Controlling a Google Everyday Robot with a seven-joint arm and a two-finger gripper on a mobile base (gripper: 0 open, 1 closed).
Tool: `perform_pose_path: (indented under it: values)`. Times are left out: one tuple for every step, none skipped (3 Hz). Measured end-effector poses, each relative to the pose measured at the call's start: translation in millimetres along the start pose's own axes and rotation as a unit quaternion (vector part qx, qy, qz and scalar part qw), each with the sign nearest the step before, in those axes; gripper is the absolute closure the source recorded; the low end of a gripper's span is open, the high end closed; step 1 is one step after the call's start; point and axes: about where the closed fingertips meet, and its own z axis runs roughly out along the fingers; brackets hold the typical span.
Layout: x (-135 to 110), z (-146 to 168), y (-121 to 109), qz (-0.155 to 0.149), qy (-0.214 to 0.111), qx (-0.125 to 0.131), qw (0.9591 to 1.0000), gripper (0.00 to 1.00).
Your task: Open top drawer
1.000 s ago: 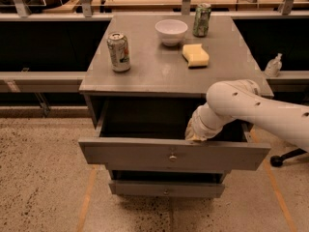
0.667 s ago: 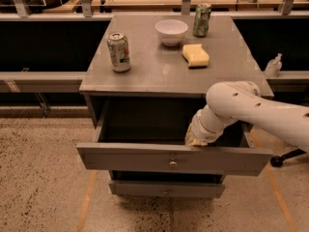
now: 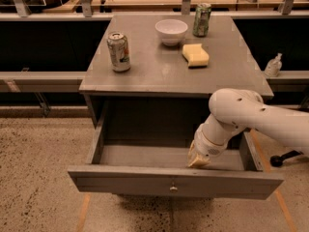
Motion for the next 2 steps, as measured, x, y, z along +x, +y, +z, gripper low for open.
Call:
perform_pose_path:
  values:
    - [2.3,3.0,29.8,0.03,-0.003,-0.043,0.9986,1.0]
    - [3.1,-0.2,41.6,0.049,-0.007,-0.057,0.9971,1.0]
